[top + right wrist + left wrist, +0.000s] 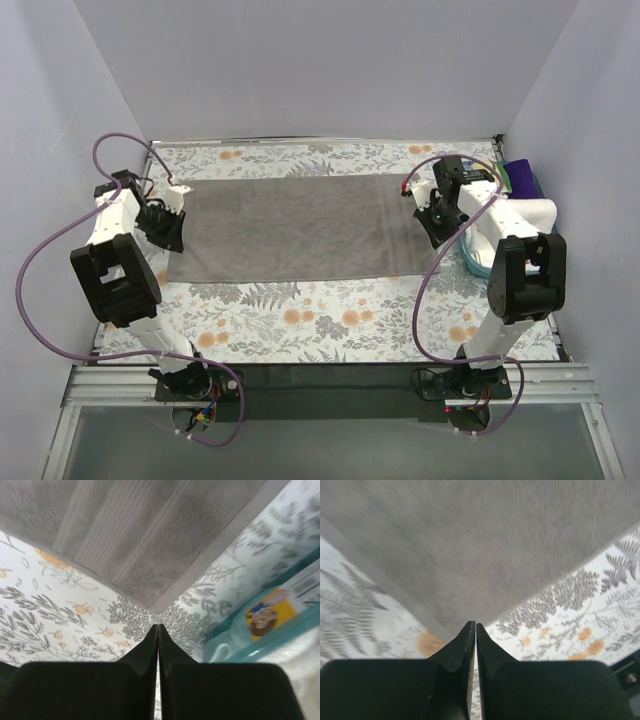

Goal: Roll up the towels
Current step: Flatten the towel, then fold the towel

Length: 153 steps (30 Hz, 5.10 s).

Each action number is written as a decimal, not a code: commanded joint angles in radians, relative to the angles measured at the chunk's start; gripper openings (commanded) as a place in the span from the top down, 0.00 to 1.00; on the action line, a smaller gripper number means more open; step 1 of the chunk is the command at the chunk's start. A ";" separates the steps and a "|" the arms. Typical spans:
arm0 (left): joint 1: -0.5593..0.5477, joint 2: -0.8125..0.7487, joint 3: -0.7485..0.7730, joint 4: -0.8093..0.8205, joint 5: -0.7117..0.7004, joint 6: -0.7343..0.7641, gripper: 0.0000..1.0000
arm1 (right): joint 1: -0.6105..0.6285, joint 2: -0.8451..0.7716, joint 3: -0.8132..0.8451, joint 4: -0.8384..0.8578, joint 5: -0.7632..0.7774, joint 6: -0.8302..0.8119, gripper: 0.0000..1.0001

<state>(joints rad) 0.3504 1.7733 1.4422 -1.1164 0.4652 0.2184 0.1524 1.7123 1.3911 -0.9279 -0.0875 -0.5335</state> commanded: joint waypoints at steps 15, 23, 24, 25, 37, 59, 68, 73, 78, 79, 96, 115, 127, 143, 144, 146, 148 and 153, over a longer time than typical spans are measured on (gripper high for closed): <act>0.013 -0.052 -0.236 0.177 -0.238 -0.096 1.00 | 0.001 0.004 -0.248 0.138 0.115 0.012 0.99; 0.035 0.021 -0.256 0.266 -0.349 -0.123 1.00 | 0.001 0.035 -0.316 0.210 0.187 0.001 0.99; 0.038 0.028 -0.264 0.271 -0.367 -0.122 1.00 | 0.001 0.041 -0.320 0.219 0.196 -0.002 0.99; 0.042 0.029 -0.270 0.279 -0.370 -0.120 1.00 | 0.001 0.046 -0.325 0.224 0.204 0.000 0.99; 0.062 0.040 -0.283 0.294 -0.367 -0.103 1.00 | 0.003 -0.042 -0.152 0.140 0.026 0.069 0.99; 0.113 0.144 -0.189 0.300 -0.415 -0.073 1.00 | 0.010 0.063 -0.343 0.242 0.252 0.023 0.99; 0.130 0.163 -0.155 0.283 -0.445 -0.027 1.00 | 0.062 0.037 -0.406 0.230 0.194 0.040 0.99; 0.142 0.091 -0.165 0.271 -0.375 -0.011 1.00 | 0.124 -0.013 -0.461 0.225 0.181 0.059 0.99; 0.142 0.028 -0.080 0.101 -0.136 0.027 0.96 | 0.127 -0.023 -0.454 0.219 0.209 0.063 0.99; 0.139 0.018 -0.065 0.080 -0.066 0.045 0.95 | 0.125 -0.020 -0.449 0.219 0.210 0.063 0.99; 0.038 0.044 -0.242 0.216 -0.131 -0.069 0.95 | 0.124 0.015 -0.396 0.207 0.224 0.052 0.99; 0.202 -0.023 -0.332 0.213 -0.269 0.062 1.00 | 0.251 -0.054 -0.474 0.041 0.005 0.023 0.99; 0.187 0.127 0.289 -0.020 0.159 -0.025 0.51 | 0.168 -0.022 0.000 0.038 0.017 0.069 0.71; 0.003 0.380 0.603 0.317 0.033 -0.238 0.51 | 0.012 0.493 0.574 0.170 0.183 0.214 0.76; -0.005 0.385 0.603 0.316 0.023 -0.234 0.51 | 0.012 0.510 0.600 0.179 0.181 0.214 0.76; -0.025 0.394 0.598 0.317 0.009 -0.232 0.51 | 0.010 0.550 0.629 0.185 0.186 0.217 0.75; -0.034 0.399 0.597 0.320 -0.016 -0.228 0.51 | 0.006 0.570 0.649 0.196 0.183 0.222 0.72; -0.036 0.416 0.600 0.329 -0.042 -0.228 0.48 | -0.013 0.613 0.675 0.210 0.173 0.248 0.66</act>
<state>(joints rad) 0.3031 2.1872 2.0052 -0.8150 0.4591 -0.0013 0.1570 2.3146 2.0109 -0.7528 0.0822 -0.3164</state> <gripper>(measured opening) 0.513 0.336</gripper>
